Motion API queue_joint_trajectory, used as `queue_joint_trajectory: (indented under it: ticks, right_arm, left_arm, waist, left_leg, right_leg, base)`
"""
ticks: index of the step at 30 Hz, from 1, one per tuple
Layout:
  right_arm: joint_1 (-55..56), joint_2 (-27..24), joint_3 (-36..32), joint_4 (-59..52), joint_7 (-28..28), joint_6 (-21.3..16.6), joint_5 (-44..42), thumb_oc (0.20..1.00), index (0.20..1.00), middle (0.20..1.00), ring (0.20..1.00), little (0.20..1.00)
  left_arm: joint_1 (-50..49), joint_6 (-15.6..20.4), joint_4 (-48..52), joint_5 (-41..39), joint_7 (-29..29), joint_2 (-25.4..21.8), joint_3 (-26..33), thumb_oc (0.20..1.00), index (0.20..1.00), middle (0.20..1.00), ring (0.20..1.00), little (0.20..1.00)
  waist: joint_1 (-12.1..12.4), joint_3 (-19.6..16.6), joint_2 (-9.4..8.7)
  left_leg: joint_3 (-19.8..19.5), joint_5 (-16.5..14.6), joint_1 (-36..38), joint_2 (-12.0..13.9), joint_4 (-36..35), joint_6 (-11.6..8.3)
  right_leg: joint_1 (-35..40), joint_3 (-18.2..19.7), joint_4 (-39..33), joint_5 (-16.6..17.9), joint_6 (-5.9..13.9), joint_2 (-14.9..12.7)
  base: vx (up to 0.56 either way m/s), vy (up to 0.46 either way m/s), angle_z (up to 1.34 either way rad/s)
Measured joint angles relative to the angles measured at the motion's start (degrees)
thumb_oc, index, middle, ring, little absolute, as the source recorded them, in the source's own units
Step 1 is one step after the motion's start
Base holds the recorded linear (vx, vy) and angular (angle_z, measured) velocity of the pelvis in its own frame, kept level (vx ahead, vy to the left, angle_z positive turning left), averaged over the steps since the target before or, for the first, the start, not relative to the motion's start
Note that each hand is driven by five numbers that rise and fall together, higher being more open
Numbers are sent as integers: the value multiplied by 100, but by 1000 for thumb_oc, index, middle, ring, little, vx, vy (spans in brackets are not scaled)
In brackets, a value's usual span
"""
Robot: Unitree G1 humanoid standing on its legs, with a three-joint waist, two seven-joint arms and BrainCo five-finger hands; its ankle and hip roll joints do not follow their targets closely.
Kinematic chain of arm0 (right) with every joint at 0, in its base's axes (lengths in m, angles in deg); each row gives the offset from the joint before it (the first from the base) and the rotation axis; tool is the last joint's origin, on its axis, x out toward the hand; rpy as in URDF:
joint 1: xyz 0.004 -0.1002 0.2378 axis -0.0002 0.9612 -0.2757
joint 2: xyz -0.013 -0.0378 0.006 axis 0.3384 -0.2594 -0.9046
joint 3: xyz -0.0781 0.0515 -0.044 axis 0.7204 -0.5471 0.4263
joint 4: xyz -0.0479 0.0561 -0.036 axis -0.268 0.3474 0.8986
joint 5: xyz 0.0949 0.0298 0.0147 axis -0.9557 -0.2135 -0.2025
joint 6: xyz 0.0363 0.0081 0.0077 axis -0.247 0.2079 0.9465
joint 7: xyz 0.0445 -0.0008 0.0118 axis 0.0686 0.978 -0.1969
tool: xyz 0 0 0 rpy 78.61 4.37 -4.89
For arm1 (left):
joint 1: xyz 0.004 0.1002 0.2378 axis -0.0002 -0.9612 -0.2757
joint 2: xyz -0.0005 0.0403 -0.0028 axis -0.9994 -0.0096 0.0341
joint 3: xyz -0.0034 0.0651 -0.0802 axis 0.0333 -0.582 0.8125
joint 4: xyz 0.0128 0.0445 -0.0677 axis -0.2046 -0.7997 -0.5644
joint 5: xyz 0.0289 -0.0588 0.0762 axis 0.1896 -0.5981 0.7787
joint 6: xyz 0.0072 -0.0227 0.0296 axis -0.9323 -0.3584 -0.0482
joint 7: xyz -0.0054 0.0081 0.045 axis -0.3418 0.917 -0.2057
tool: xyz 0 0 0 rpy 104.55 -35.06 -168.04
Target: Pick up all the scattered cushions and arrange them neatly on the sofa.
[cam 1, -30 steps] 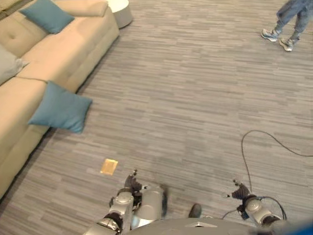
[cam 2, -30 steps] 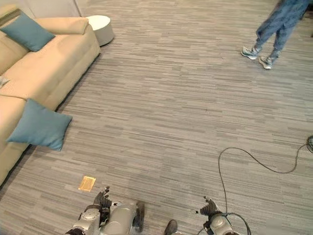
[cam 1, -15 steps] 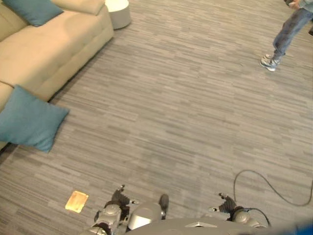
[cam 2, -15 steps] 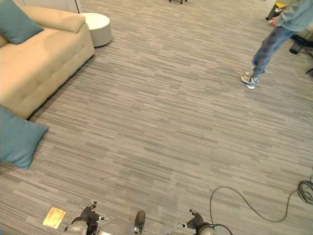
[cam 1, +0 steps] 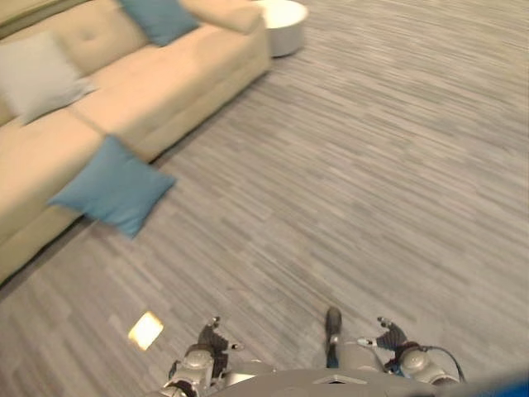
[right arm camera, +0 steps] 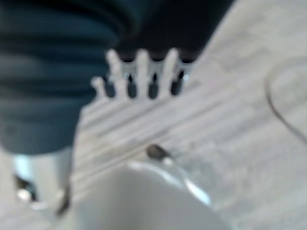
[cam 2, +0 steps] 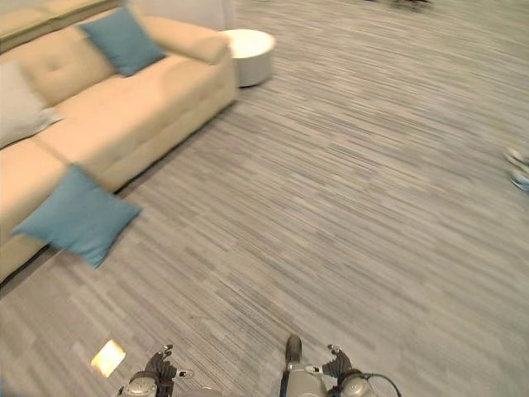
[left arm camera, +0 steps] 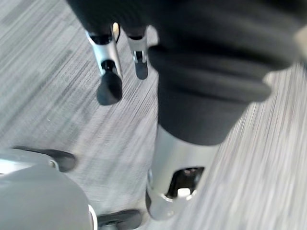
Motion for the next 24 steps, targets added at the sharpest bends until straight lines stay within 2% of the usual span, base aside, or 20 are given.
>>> queue_joint_trajectory:
  ticks: [1,2,3,5,6,7,8,9,11,13,14,15,16,17,18,19,20,24]
  right_arm:
    - [-34,26,-18,121,-11,14,-83,1000,1000,1000,1000,1000]
    - [-111,59,-19,205,-15,41,-96,1000,1000,1000,1000,1000]
    - [-127,92,-13,173,4,21,-139,1000,1000,1000,1000,1000]
    - [-146,68,-17,65,50,-2,-155,1000,1000,1000,1000,1000]
    - [-251,87,-20,33,81,8,-189,1000,1000,1000,1000,1000]
    - [-222,42,-12,63,86,9,-196,1000,1000,1000,1000,1000]
    - [-97,80,0,99,79,10,-208,1000,1000,1000,1000,1000]
    - [-24,107,0,105,73,12,-235,1000,1000,1000,1000,1000]
    - [16,181,12,163,70,13,-241,1000,1000,1000,1000,1000]
    - [28,201,22,197,61,10,-233,1000,1000,1000,1000,1000]
    - [24,186,15,198,61,9,-234,1000,1000,1000,1000,1000]
    - [16,214,24,208,58,8,-230,1000,1000,1000,1000,1000]
    - [65,230,80,219,39,13,-217,1000,1000,1000,1000,1000]
    - [178,220,90,136,-51,21,-105,1000,1000,1000,1000,1000]
    - [240,160,80,107,-73,8,-78,1000,1000,1000,1000,1000]
    - [206,156,84,91,-87,13,-64,1000,1000,1000,1000,1000]
    - [205,194,41,30,-100,14,-80,1000,1000,1000,1000,1000]
    - [122,184,60,85,-133,10,-85,1000,1000,1000,1000,1000]
  left_arm:
    - [210,37,-53,-15,0,-140,35,1000,1000,1000,1000,1000]
    - [181,39,-39,-19,12,-241,48,1000,1000,1000,1000,1000]
    - [86,72,52,-49,21,-347,103,1000,1000,1000,1000,1000]
    - [-63,27,48,-45,24,-317,105,1000,1000,1000,1000,1000]
    - [-82,-21,26,-19,29,-289,112,1000,1000,1000,1000,1000]
    - [-38,-28,23,3,7,-300,119,1000,1000,1000,1000,1000]
    - [-9,-20,61,14,1,-286,105,1000,1000,1000,1000,1000]
    - [19,-21,61,14,0,-265,111,1000,1000,1000,1000,1000]
    - [24,-29,49,13,1,-230,239,1000,1000,1000,1000,1000]
    - [-142,-46,57,13,-7,-201,275,1000,1000,1000,1000,1000]
    - [-236,-49,55,14,-14,-170,273,1000,1000,1000,1000,1000]
    - [-276,-60,47,10,-18,-198,275,1000,1000,1000,1000,1000]
    - [-293,-67,49,11,-49,-200,281,1000,1000,1000,1000,1000]
    - [-249,-45,93,13,-86,-176,208,1000,1000,1000,1000,1000]
    - [-215,-10,127,14,-83,-199,203,1000,1000,1000,1000,1000]
    - [-124,-19,97,14,-83,-227,188,1000,1000,1000,1000,1000]
    - [54,-12,72,14,-84,-250,115,1000,1000,1000,1000,1000]
    - [138,-30,52,12,-85,-193,14,1000,1000,1000,1000,1000]
  waist:
    - [-34,137,-196]
    - [84,197,-311]
    - [176,210,-405]
    - [223,218,-361]
    - [220,331,-347]
    - [173,374,-309]
    - [158,390,-285]
    - [109,354,-208]
    - [127,335,-166]
    - [240,257,-144]
    - [206,211,-86]
    - [192,192,-109]
    - [170,145,-111]
    - [159,69,-8]
    - [138,51,-20]
    - [72,93,-45]
    - [-179,73,-81]
    - [-148,104,-57]
  left_leg:
    - [1005,313,-853,70,1442,-355]
    - [1303,231,-1024,119,1469,-240]
    - [1632,114,-1048,260,719,-14]
    - [1668,127,-1019,311,-180,2]
    - [1783,271,-1087,308,-859,22]
    - [1924,396,-1093,328,-1149,7]
    - [2678,638,-1308,488,-1358,19]
    - [3063,790,-1434,588,-1390,9]
    - [3664,935,-1498,787,-1329,-19]
    - [3106,1044,-1209,704,-1592,84]
    - [3030,1353,-979,629,-1883,360]
    - [3023,1386,-842,531,-1991,690]
    - [3023,1299,-547,376,-2199,818]
    - [2931,1335,-193,260,-2403,909]
    - [2728,1198,-107,156,-2410,978]
    - [2599,1171,-37,92,-2410,1005]
    - [2148,1187,70,5,-2423,1026]
    - [1500,992,281,-67,-2431,807]
  right_leg:
    - [274,-363,-319,1,-95,-156]
    - [380,-387,-397,-83,-206,-189]
    - [633,-500,-582,-123,-271,-106]
    - [799,-544,-652,-252,-325,1]
    - [970,-703,-691,-366,-333,41]
    - [1080,-828,-685,-404,-285,40]
    - [1244,-1178,-691,-498,-182,97]
    - [1313,-1289,-692,-604,-157,148]
    - [1540,-1410,-678,-817,-150,238]
    - [1678,-1258,-573,-1041,47,235]
    - [1728,-1187,-443,-1112,197,231]
    - [1799,-1205,-257,-1242,349,139]
    - [1618,-1217,605,-1527,571,-129]
    - [903,-1206,2465,-1895,889,-659]
    - [590,-1006,3088,-1938,1008,-775]
    - [359,-779,3577,-1937,1016,-800]
    - [92,-365,3857,-1979,987,-639]
    - [-266,432,2398,-2003,817,-232]
  base:
    - [113,-91,135]
    - [230,-131,98]
    - [185,-75,26]
    - [224,-108,13]
    - [239,-135,32]
    - [293,-83,74]
    - [257,-52,92]
    - [211,-22,84]
    - [242,42,37]
    - [306,106,-26]
    - [217,147,-28]
    - [192,162,-9]
    - [296,160,16]
    - [242,84,29]
    - [159,36,46]
    - [181,-77,149]
    - [226,-166,157]
    - [237,-261,107]
